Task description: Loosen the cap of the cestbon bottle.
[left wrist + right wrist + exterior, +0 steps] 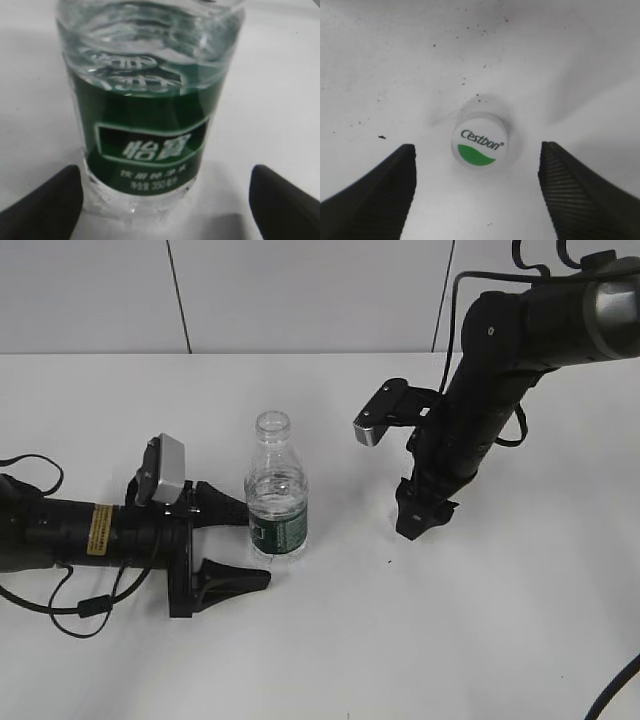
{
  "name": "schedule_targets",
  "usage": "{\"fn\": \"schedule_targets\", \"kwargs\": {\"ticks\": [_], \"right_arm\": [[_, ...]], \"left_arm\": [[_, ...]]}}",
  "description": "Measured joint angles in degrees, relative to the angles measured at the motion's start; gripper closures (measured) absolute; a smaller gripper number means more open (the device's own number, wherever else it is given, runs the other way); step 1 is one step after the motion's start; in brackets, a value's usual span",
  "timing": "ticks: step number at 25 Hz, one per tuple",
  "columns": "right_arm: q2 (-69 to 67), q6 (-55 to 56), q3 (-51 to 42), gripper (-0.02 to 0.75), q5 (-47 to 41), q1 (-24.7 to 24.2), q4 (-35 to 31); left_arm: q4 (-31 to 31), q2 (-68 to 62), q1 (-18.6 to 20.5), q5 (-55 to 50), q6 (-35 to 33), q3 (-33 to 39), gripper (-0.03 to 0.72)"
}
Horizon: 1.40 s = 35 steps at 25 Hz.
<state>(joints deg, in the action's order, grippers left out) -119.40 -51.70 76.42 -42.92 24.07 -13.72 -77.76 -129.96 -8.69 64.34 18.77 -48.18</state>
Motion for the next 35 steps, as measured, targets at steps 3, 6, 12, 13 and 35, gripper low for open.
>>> {"fn": "schedule_targets", "kwargs": {"ticks": [3, 6, 12, 13, 35], "right_arm": [[0.0, 0.0, 0.0, 0.159, -0.8, 0.0, 0.0], [0.2, 0.0, 0.0, 0.159, -1.2, 0.0, 0.0], [2.0, 0.0, 0.0, 0.159, -1.4, 0.0, 0.0], [2.3, 0.0, 0.0, 0.159, -1.4, 0.0, 0.0], [11.7, 6.3, 14.4, 0.159, -5.1, 0.0, 6.2]], "left_arm": [[-0.1, 0.0, 1.9, 0.2, 0.0, 0.0, 0.074], [-0.5, 0.0, 4.6, 0.7, 0.0, 0.0, 0.081], [-1.0, 3.3, 9.8, 0.1, 2.3, 0.0, 0.098], [-1.0, 4.4, 10.5, -0.1, 2.6, 0.0, 0.098], [13.0, 39.1, 13.8, -20.0, 8.8, 0.1, 0.098]]}}
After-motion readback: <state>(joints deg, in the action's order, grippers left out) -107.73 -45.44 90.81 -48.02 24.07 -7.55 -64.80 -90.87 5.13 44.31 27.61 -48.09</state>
